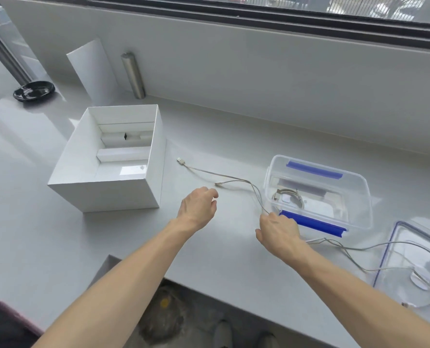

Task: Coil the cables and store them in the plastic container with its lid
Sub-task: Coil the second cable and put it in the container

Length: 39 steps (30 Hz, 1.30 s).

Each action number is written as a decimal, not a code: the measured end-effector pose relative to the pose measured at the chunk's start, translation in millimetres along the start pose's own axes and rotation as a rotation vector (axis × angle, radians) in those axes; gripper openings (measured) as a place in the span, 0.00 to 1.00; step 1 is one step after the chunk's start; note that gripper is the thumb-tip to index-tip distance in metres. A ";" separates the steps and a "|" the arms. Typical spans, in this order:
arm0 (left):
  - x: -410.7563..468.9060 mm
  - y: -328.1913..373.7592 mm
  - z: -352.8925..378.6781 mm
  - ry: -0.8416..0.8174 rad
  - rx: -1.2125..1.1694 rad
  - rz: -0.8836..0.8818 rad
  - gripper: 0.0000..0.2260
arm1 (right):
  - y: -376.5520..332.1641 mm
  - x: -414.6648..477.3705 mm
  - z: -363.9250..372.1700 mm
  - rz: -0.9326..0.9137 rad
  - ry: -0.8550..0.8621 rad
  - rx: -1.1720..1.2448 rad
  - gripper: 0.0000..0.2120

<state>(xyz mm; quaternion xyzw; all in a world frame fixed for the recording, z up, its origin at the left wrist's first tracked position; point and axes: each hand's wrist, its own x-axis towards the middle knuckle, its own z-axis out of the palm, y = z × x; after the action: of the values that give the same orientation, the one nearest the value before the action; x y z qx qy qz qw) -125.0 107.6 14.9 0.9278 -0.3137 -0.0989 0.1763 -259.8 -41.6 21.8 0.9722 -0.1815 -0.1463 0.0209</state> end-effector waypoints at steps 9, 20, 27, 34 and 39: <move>54.7 -0.7 20.9 0.039 0.008 0.043 0.14 | -17.9 20.2 2.1 -0.005 0.037 0.029 0.09; 109.4 -38.5 21.3 0.102 0.137 0.060 0.13 | -49.9 100.9 -12.7 -0.085 0.394 0.088 0.12; 121.8 -61.2 28.2 0.034 0.168 -0.030 0.17 | -46.6 139.7 0.5 0.006 0.319 -0.017 0.08; 120.0 -73.2 32.4 0.055 0.120 -0.041 0.12 | -33.8 143.6 4.4 0.005 0.137 -0.011 0.13; 114.1 -66.2 14.2 0.207 -0.029 -0.005 0.10 | -26.2 142.7 -2.5 0.012 0.178 0.128 0.05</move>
<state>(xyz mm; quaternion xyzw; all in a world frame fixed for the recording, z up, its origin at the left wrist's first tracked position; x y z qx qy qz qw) -3.6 82.4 -32.2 0.9311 -0.2900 -0.0078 0.2211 -122.8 -68.5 -17.8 0.9796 -0.1936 -0.0474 -0.0242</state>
